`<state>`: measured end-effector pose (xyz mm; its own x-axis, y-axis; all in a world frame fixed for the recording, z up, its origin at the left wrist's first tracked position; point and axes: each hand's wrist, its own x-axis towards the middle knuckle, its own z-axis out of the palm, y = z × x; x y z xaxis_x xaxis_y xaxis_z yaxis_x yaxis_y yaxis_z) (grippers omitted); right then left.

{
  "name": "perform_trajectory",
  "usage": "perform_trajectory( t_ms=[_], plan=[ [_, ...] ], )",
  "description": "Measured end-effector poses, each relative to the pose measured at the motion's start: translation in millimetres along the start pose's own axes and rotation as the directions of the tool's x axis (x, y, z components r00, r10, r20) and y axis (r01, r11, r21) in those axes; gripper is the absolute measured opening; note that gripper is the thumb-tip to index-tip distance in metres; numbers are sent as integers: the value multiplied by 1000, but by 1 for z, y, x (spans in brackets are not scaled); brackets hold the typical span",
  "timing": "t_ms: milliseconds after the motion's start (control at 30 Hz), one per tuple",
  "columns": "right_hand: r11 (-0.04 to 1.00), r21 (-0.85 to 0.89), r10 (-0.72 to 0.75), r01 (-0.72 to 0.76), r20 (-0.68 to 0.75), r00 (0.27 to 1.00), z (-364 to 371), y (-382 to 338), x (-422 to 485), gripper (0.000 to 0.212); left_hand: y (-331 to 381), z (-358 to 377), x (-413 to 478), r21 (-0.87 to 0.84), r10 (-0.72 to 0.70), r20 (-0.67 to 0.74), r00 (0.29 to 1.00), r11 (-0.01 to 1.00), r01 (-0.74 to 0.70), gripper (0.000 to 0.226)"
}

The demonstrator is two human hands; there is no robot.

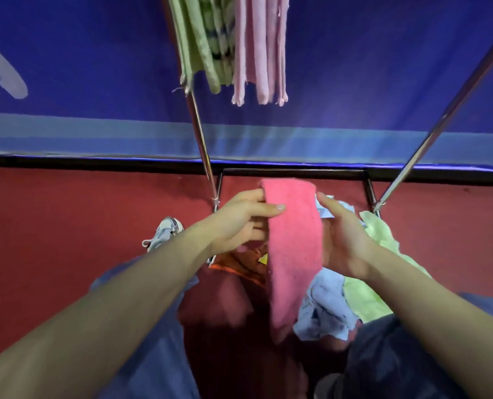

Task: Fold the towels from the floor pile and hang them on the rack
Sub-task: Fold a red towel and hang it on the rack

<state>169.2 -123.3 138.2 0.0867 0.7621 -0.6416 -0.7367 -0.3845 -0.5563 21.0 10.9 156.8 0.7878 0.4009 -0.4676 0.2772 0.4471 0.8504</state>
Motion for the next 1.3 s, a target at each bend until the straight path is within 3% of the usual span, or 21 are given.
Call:
perform_trajectory(
  t_ms=[100,200,267,367,433,533,700,800,933,1033,1100,1167,1233,1300],
  plan=[
    [999,-38,18,-17,31,999,-2,1,17,50,-9,-16,24,-15,-42,-98,994,999,41,27],
    [995,-98,13,-10,24,1000,0,-3,28,36,-22,-27,42,-132,-79,-156,984,989,59,32],
    [998,-49,-29,31,44,999,0,-9,33,34,-22,-23,47,-221,-118,-114,986,971,91,40],
    [990,82,-118,112,65,991,-7,-27,38,31,-17,-4,53,-213,-69,-19,997,975,64,50],
    [973,142,-187,180,37,982,-11,-41,38,33,-18,4,55,-159,-47,45,998,986,53,52],
    [935,227,-273,272,-28,962,-19,-53,36,40,-24,2,50,74,-102,190,976,993,89,52],
    [877,351,-335,328,-43,941,-27,-55,33,34,-40,-5,54,352,-129,165,978,934,64,35],
    [920,283,-260,269,-70,963,-29,-51,34,42,-41,-5,55,219,-83,164,983,975,46,33],
    [999,-27,-36,34,-75,997,-17,-38,34,52,-25,-6,59,-134,10,100,995,991,4,24],
    [992,-119,-37,36,-7,999,-8,-25,30,29,-15,-13,62,-264,13,-10,1000,964,-15,37],
    [963,-263,-48,56,35,998,-3,-19,27,25,-10,-14,61,-308,-42,-94,995,951,11,39],
    [922,-388,6,13,47,999,-2,-14,27,39,-7,-14,61,-350,-92,-149,985,936,35,33],
    [927,-375,15,5,50,999,-1,-13,26,39,-5,-13,60,-369,-136,-164,977,927,67,36],
    [971,-236,-10,32,95,995,3,-12,26,33,-6,-10,57,-402,-190,-92,977,905,138,59]
  ],
)
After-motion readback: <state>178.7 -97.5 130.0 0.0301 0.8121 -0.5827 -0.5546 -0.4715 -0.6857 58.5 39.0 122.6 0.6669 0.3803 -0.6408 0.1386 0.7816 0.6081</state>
